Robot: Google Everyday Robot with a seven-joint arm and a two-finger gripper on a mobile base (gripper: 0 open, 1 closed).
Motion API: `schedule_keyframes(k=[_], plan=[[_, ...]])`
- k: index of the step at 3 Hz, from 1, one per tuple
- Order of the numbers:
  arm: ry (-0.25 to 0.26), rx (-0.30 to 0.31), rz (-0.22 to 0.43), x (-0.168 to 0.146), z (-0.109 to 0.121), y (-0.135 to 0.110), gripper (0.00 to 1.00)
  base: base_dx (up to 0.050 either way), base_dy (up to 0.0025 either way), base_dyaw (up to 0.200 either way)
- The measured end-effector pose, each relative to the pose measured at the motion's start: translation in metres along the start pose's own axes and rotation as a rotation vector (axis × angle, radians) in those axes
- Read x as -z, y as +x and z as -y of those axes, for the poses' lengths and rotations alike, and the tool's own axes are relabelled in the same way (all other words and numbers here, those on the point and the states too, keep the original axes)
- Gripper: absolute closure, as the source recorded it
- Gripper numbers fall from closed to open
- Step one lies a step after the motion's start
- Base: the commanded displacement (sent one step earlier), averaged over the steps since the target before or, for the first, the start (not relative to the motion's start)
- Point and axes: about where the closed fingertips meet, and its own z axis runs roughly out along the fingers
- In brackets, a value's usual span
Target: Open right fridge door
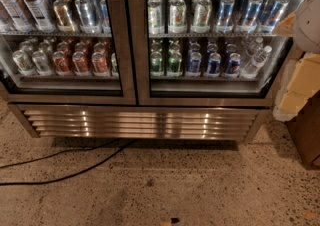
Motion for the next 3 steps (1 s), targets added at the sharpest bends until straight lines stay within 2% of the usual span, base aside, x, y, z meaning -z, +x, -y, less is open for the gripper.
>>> schedule_keyframes(k=[1,2,3], plan=[[0.0,0.0,0.0,0.0,0.0,0.0,0.0,0.0,0.0,0.0],[-0.018,-0.013,-0.033,-0.005,0.001,-0.004,0.0,0.0,0.0,0.0],[-0.127,0.018,0.042,-0.052,-0.001,-0.028,0.0,0.0,0.0,0.0]])
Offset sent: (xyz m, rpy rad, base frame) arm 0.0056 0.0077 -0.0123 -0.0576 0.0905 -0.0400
